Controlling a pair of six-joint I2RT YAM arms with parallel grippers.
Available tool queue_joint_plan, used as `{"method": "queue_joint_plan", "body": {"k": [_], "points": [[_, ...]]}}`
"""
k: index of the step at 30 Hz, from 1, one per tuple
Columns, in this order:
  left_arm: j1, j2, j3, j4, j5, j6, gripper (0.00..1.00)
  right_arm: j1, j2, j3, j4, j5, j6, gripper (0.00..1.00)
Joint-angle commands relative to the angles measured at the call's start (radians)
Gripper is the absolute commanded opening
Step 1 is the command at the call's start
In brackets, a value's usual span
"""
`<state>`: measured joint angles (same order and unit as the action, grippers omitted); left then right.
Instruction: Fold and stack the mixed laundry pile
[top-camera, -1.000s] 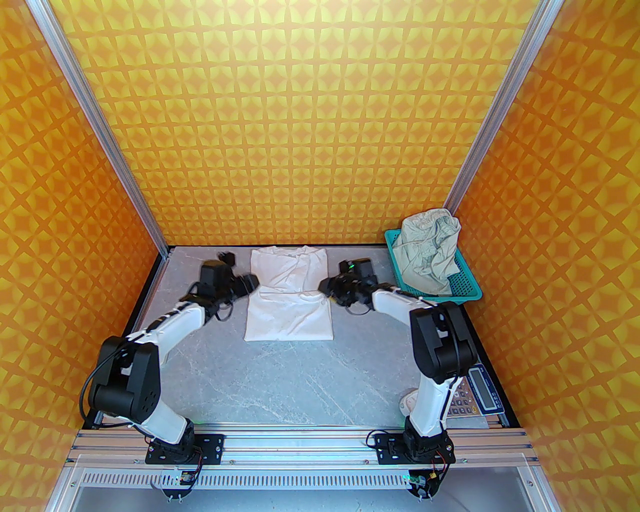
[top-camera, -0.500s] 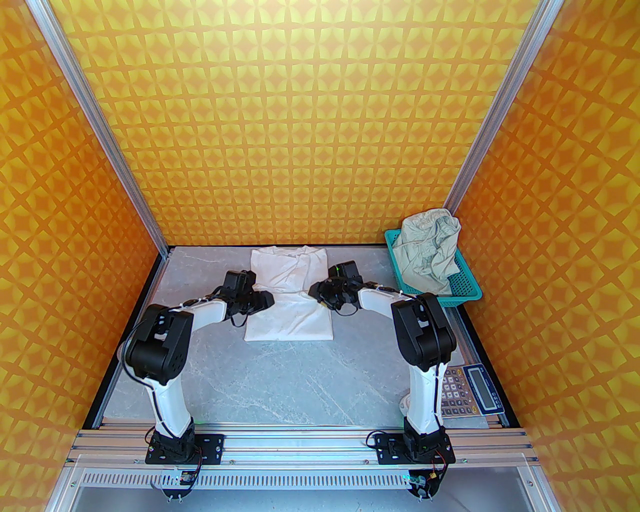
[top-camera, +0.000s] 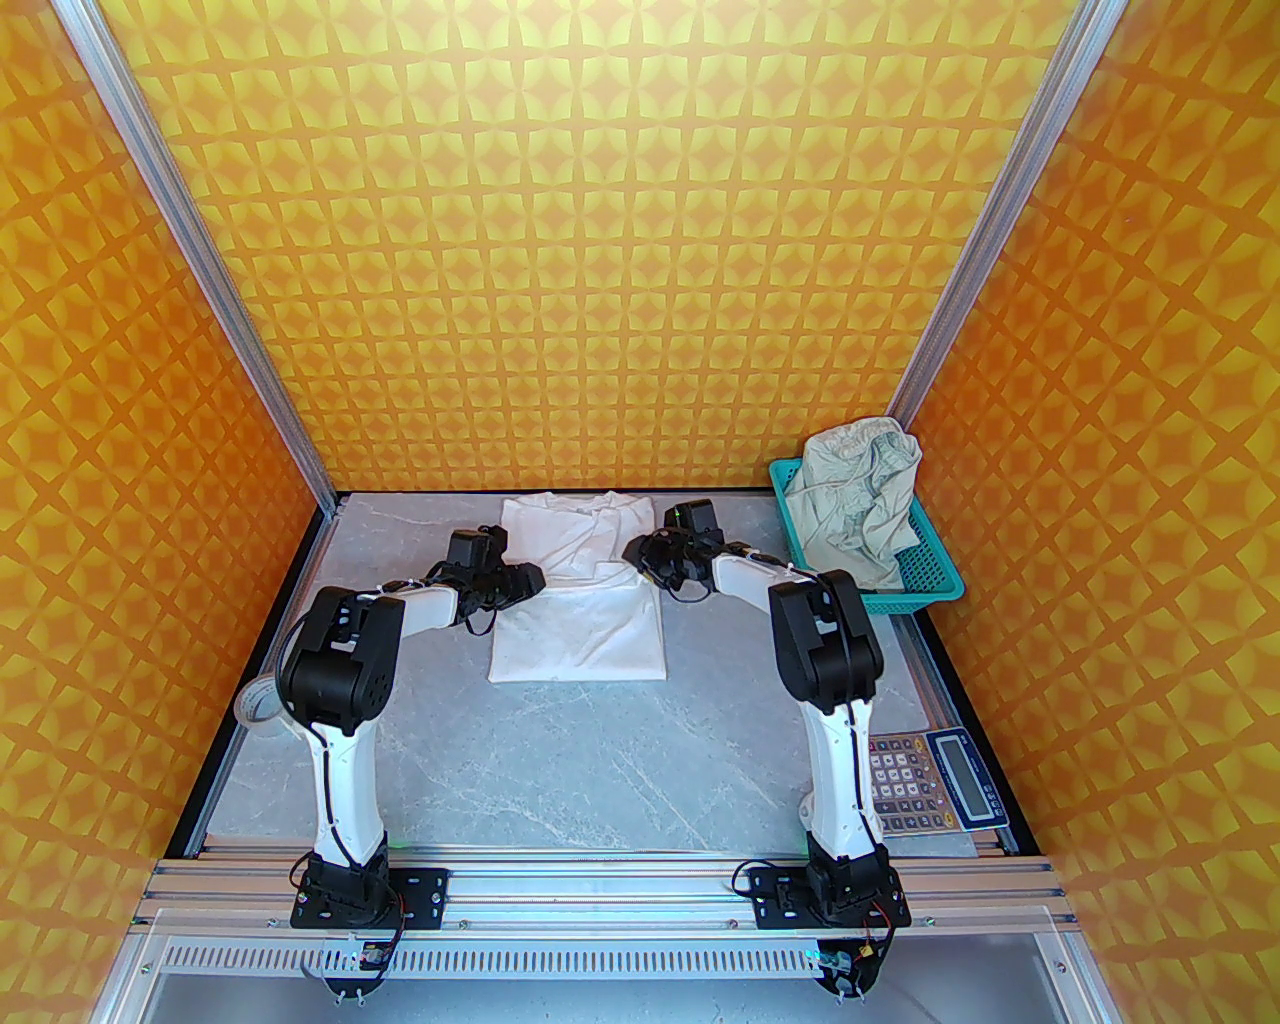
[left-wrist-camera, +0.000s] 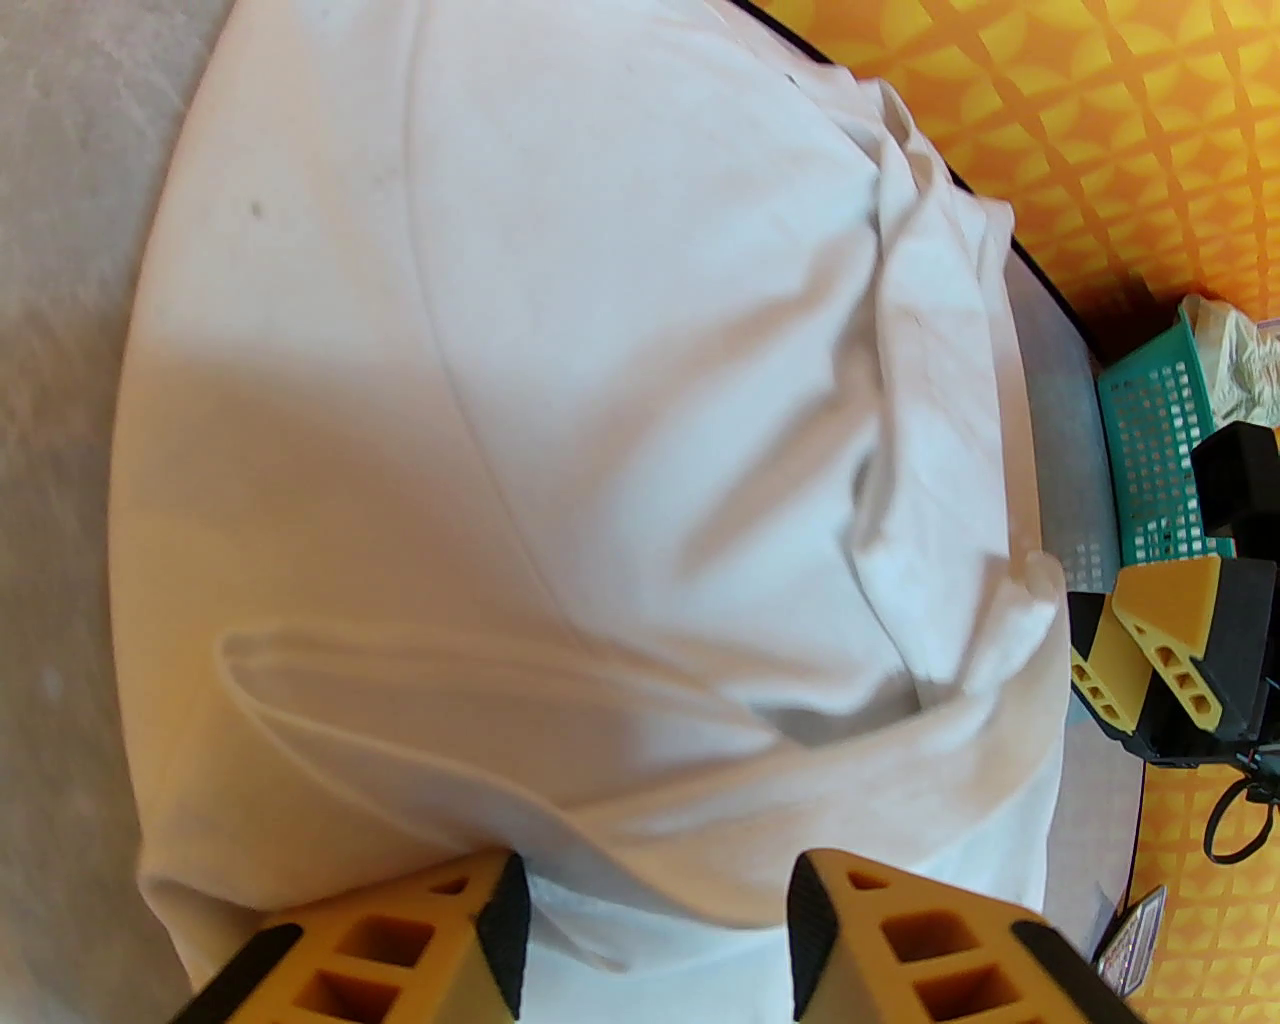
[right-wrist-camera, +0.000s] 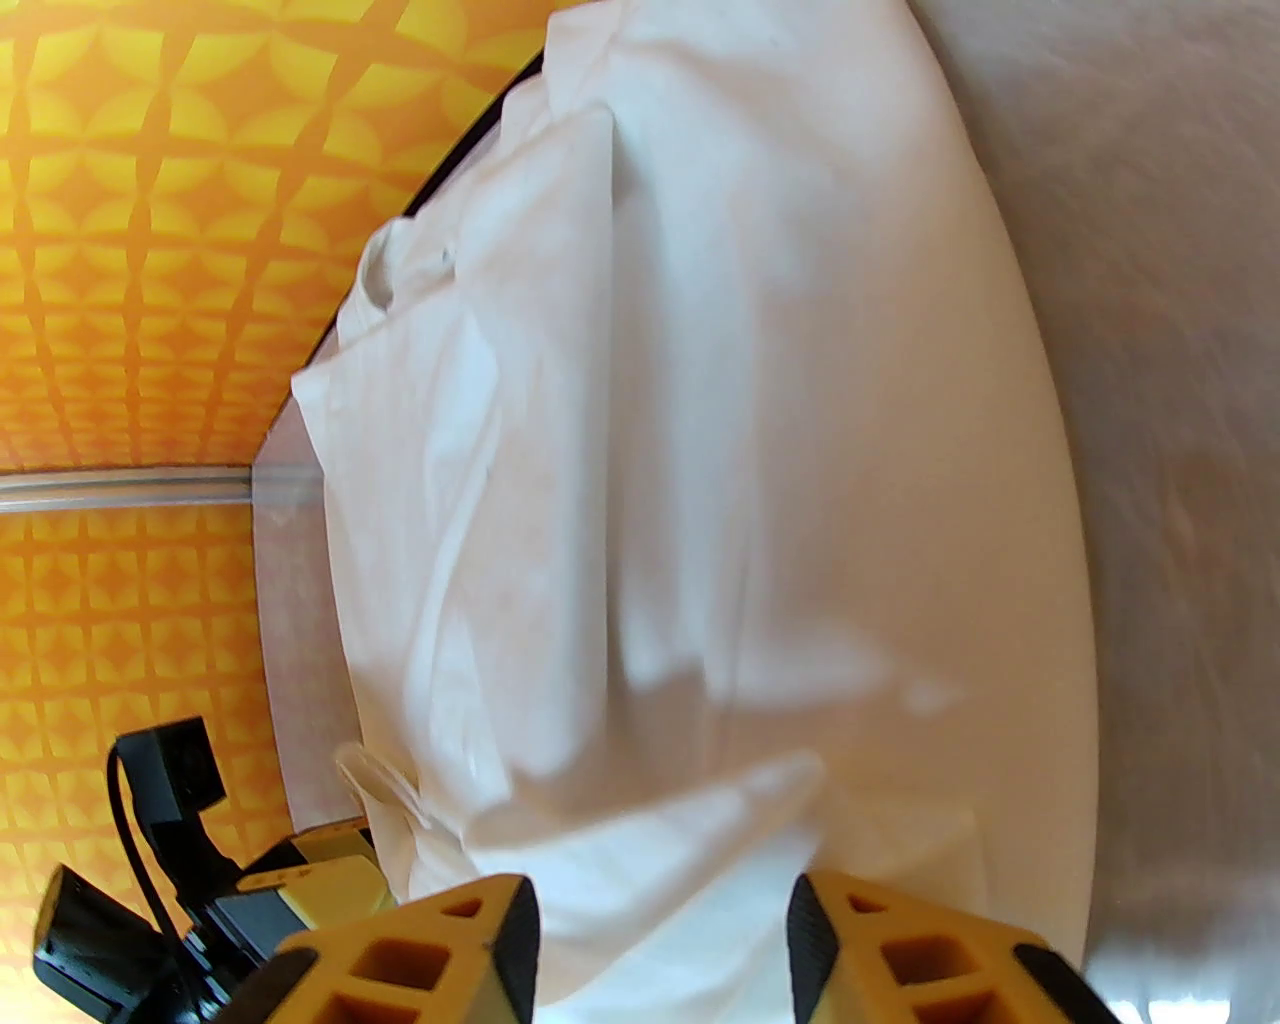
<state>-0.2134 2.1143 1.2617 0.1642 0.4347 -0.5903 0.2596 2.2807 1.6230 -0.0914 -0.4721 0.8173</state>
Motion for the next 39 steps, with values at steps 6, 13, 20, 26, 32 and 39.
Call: {"method": "queue_joint_plan", "body": {"k": [6,13,20,26,32,39], "points": [[0.014,0.023,0.029,0.304,0.046,-0.031,0.48,-0.035,-0.026,0.04,0.017,-0.043,0.003,0.49],[0.026,-0.018,-0.001,0.407,0.053,-0.045,0.48,-0.043,-0.178,-0.072,-0.041,-0.03,-0.076,0.51],[0.021,-0.333,-0.167,0.03,0.052,0.053,0.47,-0.024,-0.463,-0.408,-0.196,0.012,-0.236,0.51],[0.014,-0.531,-0.328,-0.404,0.007,0.147,0.48,-0.003,-0.653,-0.696,-0.316,0.001,-0.33,0.53],[0.02,-0.647,-0.498,-0.469,-0.066,0.116,0.55,0.034,-0.704,-0.853,-0.239,-0.091,-0.29,0.53],[0.022,-0.588,-0.528,-0.413,-0.072,0.081,0.51,0.062,-0.641,-0.836,-0.139,-0.113,-0.226,0.51]]}}
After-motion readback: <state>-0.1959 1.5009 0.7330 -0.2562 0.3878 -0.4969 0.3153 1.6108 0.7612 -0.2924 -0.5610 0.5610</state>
